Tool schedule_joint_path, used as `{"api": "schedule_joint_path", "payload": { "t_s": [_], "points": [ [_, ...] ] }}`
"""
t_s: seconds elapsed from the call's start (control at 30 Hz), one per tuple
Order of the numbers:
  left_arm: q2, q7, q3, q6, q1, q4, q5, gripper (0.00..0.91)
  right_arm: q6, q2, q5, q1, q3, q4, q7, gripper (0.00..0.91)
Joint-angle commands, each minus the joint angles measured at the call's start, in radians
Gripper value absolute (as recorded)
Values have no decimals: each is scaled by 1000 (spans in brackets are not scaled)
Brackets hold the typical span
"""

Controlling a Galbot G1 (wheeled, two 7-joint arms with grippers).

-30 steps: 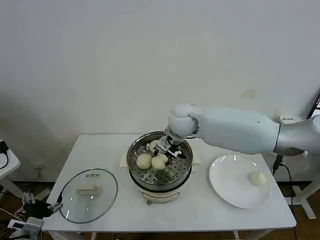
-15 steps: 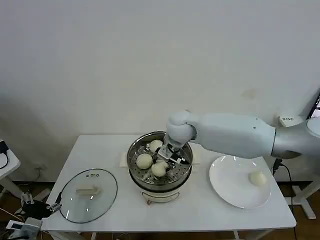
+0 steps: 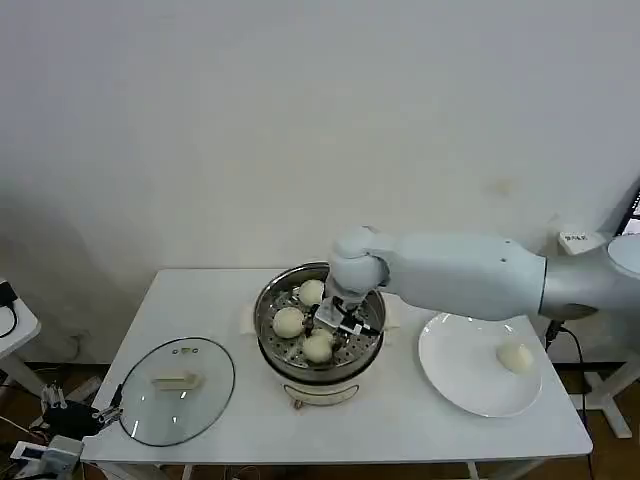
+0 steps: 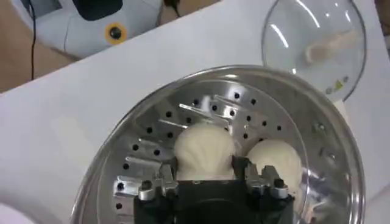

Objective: Take steamed baozi put them in steamer then cover it.

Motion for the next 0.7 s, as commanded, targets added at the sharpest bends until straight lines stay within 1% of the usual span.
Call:
{"api": "schedule_joint_path", "payload": {
  "t_s": [0.03,0.23,0.43,0.5,0.7],
  "points": [
    [1,1,1,1,-2,2,0,907,9,1,-3,2,0,-2,-2,907],
    [2,2,5,1,-5,4,1,907,3,-23,13,23,9,-1,7,907],
    [14,6,3,4,-11,5,0,907,-26,-110,69,64,52,16,1,907],
    [21,7,2,5,-13,8,-1,907,-62,-150,90,70,77,13,-1,907],
    [46,12,14,8,-28,11,-9,907,-223,-290,160,88,133,-11,-16,907]
  ]
}}
